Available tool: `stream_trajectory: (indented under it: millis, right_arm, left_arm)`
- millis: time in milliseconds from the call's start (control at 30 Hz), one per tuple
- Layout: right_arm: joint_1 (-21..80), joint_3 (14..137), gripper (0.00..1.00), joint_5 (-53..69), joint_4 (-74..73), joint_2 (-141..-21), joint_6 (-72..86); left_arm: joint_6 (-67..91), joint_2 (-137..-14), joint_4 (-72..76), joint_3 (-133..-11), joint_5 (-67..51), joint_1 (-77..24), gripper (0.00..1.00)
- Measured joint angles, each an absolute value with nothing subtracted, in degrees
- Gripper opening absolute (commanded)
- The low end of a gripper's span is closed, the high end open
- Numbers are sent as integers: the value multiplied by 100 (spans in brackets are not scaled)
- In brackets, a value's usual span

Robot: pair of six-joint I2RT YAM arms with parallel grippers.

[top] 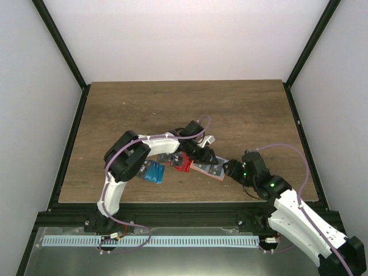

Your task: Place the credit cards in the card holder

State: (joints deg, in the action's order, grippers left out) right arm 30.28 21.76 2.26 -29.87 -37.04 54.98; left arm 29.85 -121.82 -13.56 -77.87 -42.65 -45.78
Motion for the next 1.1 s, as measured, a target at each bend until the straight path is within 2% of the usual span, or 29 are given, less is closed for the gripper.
stream_trajectory:
  millis: [100,233,333,500,633,1100]
  right_arm:
    - [3028,2257,68,189,-3009,-3701,5487]
    - [3028,2259,68,193,-3006,-3706,5487]
    - [3028,2259,68,268,-2899,-3732,5485]
    - [3028,2246,67,519,-2355,-4047,5483]
    - [2943,2246,65,683,-1994,-4602,5443]
    - [2145,2040,63,1511,-1031,-5710,5098]
  left_arm:
    - [2893,-11963,-1527,-7682,-4084,-4578,65]
    - [2777,-11710,-1732,-7596,-3852,-4578,66]
    - [2681,-11509,-1820,-7524,-3680,-4578,58]
    - [2440,-11187,-1719,-7384,-3529,-4578,28]
    - [2340,-11227,-1584,-7369,-3516,-4578,16]
    - [2206,-11850,-1402,-7369,-3675,-4580,9]
